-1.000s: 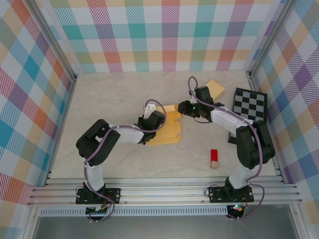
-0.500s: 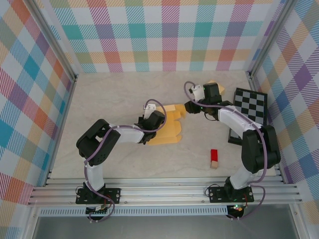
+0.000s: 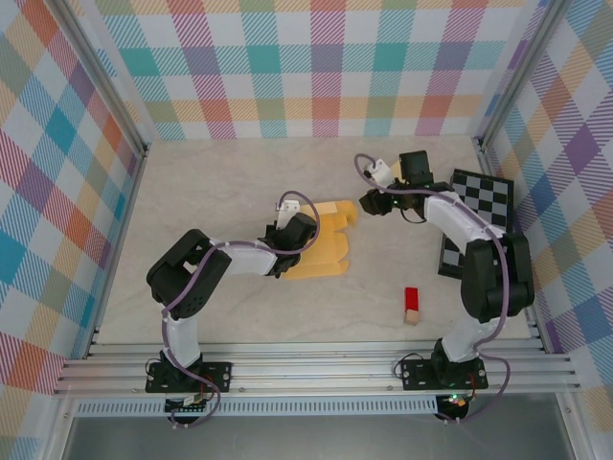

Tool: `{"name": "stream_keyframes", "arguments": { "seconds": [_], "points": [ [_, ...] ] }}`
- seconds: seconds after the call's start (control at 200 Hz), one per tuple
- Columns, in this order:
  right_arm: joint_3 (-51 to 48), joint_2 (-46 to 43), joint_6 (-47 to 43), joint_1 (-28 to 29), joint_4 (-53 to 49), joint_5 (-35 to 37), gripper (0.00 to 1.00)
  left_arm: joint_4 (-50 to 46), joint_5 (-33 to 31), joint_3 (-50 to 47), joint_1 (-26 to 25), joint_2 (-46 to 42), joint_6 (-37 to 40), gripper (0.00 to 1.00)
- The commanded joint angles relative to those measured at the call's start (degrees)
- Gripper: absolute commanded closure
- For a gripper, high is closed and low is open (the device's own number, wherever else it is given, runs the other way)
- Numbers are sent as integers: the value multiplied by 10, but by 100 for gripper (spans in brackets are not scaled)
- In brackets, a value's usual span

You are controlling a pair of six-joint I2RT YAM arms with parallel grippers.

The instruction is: Fold the paper box

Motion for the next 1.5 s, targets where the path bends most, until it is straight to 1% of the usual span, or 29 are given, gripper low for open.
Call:
{"name": "stream_keyframes", "arguments": {
  "seconds": [0.0, 0.04, 0.085, 0.125, 0.195, 0.265, 0.405, 0.525, 0.675, 0.845, 1.0, 1.08, 1.195, 1.295, 1.495],
  "points": [
    [-44, -50, 301, 12, 29, -45, 69, -76, 17, -7, -5, 23, 29, 100],
    [-74, -57, 354, 22, 55, -52, 72, -78, 18, -5, -5, 25, 29, 100],
    [-109, -64, 401, 33, 95, -50, 77, -78, 19, -3, -5, 26, 28, 100],
    [-136, -65, 438, 42, 134, -48, 79, -78, 19, -4, -5, 26, 27, 100],
    [-156, -56, 477, 55, 175, -41, 84, -79, 21, -4, -5, 25, 25, 100],
    [-156, -36, 494, 69, 194, -30, 85, -82, 23, -5, -5, 23, 24, 100],
    [-148, 16, 519, 81, 244, -10, 89, -83, 24, -5, -5, 21, 24, 100],
    [-141, 53, 516, 78, 279, 33, 90, -84, 24, -6, -5, 21, 24, 100],
    [-127, 84, 501, 64, 266, 85, 90, -83, 26, -9, -5, 19, 29, 100],
    [-103, 123, 504, 57, 254, 99, 86, -81, 31, -8, -5, 20, 33, 100],
    [-89, 149, 530, 57, 244, 113, 86, -81, 32, -7, -5, 21, 33, 100],
    [-88, 158, 542, 57, 250, 105, 86, -81, 33, -6, -5, 22, 34, 100],
    [-82, 167, 556, 63, 265, 70, 86, -81, 34, -5, -5, 23, 36, 100],
    [-80, 159, 568, 79, 279, 49, 86, -83, 34, -2, -5, 24, 36, 100],
    [-85, 152, 591, 119, 289, 58, 86, -86, 37, 0, -5, 25, 36, 100]
  ]
}}
